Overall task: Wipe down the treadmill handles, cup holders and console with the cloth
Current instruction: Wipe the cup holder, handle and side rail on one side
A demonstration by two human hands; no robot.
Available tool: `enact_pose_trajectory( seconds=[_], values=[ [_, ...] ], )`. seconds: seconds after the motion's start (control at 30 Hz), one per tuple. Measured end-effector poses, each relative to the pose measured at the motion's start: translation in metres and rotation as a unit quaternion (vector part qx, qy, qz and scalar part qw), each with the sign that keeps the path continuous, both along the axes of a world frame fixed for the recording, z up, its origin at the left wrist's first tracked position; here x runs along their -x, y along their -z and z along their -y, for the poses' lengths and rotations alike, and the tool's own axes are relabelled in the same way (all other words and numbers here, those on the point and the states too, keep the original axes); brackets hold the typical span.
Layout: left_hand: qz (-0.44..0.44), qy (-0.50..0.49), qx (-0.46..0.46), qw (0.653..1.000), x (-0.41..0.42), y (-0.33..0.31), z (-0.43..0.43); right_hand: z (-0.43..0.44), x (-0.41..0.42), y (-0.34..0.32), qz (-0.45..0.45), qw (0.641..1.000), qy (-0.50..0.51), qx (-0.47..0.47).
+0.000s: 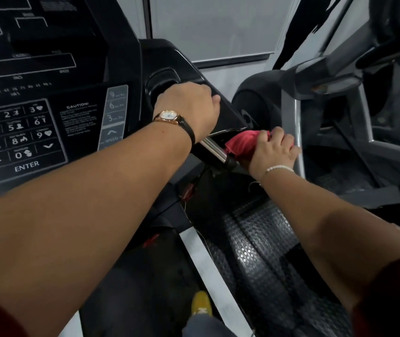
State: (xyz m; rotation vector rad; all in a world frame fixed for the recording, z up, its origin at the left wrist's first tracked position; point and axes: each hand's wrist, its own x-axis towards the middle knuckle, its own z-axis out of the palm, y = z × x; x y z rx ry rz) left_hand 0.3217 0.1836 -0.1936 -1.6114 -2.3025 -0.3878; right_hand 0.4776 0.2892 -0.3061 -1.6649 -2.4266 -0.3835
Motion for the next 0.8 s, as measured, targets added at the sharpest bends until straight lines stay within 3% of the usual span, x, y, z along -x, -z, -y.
enact_pose_trajectory(
  seconds=[0.13, 0.23, 0.4, 0.47, 0.57, 0.8],
  values=[
    [-0.002, 0.012, 0.001, 1.0, 0.0, 0.001, 0.001, 0.001, -0.005, 0.009, -0.044, 0.994, -0.099, 0.004],
    [0.005, 0.019, -0.001, 1.0, -0.001, 0.0, 0.003, 0.005, -0.008, 0.009, 0.02, 0.985, -0.169, 0.001],
    [0.014, 0.031, -0.003, 0.999, -0.001, 0.0, 0.005, 0.002, 0.0, 0.015, 0.097, 0.985, -0.139, 0.019],
    [0.017, 0.035, -0.005, 0.999, 0.0, 0.002, 0.005, -0.002, 0.004, 0.013, 0.053, 0.991, -0.106, 0.062],
    [0.029, 0.036, -0.001, 0.999, 0.002, 0.002, 0.005, -0.022, 0.009, -0.001, -0.095, 0.978, -0.026, 0.183],
    [0.055, 0.032, 0.011, 0.998, 0.001, 0.001, 0.004, -0.058, 0.015, -0.018, -0.144, 0.923, -0.043, 0.354]
  ],
)
